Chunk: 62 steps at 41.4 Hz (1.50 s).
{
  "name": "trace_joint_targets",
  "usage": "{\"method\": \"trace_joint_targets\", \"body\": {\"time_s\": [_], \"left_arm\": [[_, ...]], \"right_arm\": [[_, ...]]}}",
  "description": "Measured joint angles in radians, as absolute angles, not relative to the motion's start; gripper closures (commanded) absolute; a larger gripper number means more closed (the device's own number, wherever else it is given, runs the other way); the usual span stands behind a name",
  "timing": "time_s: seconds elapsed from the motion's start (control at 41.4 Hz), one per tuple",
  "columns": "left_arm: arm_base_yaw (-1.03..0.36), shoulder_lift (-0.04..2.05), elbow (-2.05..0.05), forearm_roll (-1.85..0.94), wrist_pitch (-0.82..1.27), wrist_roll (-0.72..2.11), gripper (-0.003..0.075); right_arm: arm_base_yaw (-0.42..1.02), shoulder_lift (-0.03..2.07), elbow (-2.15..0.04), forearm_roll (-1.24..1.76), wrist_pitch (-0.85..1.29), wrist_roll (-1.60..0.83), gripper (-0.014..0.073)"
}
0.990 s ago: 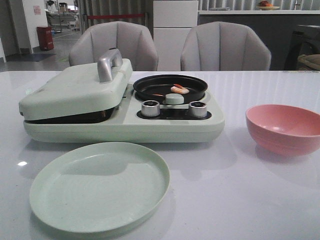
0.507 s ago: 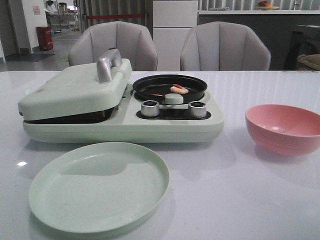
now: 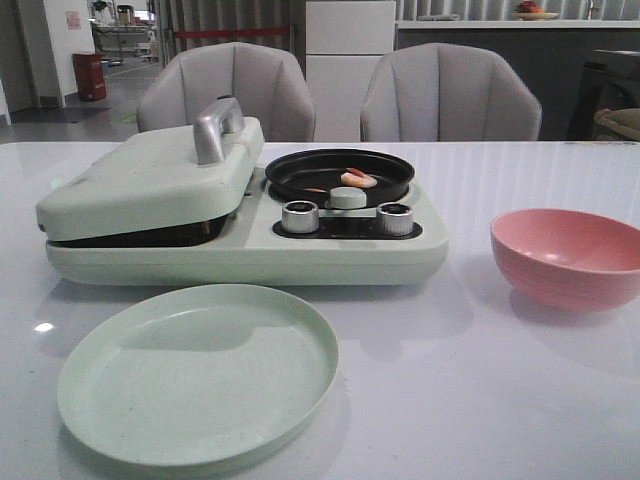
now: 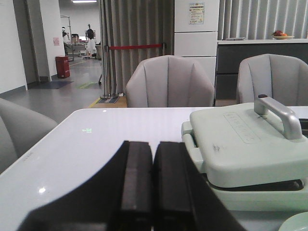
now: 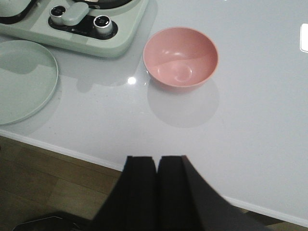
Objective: Make breakfast with bread and shrimp
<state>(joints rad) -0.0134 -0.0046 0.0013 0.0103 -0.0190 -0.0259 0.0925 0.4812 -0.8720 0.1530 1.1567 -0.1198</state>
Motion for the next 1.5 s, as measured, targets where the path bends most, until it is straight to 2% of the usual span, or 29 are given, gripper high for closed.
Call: {"method": "trace_joint_targets", "body": {"time_s": [0.821, 0.966, 1.087, 1.377, 1.498], "left_arm": [[-0.013, -0.005, 0.001, 0.01, -0.017, -0.026, 0.0619], [-0.013, -0.005, 0.001, 0.01, -0.017, -0.026, 0.0619], [-0.013, -0.005, 0.001, 0.01, -0.017, -0.026, 0.0619], [-0.013, -0.005, 0.001, 0.01, -0.017, -0.026, 0.0619], [-0.013, -0.005, 0.001, 0.01, -0.017, -0.026, 0.0619]], "right_arm": [[0.093, 0.479, -0.869, 0.153, 1.157, -0.118, 0.0558], [0.093, 0.433, -0.797, 0.147, 1.1, -0.118, 0.0558], [0.093, 0.353, -0.662, 0.144, 0.948, -0.118, 0.0558], [0.08, 0.128, -0.24, 0.142, 0.374, -0.118, 0.0558], [0.062, 0.043, -0.096, 0.142, 0.211, -0.118, 0.0558]]}}
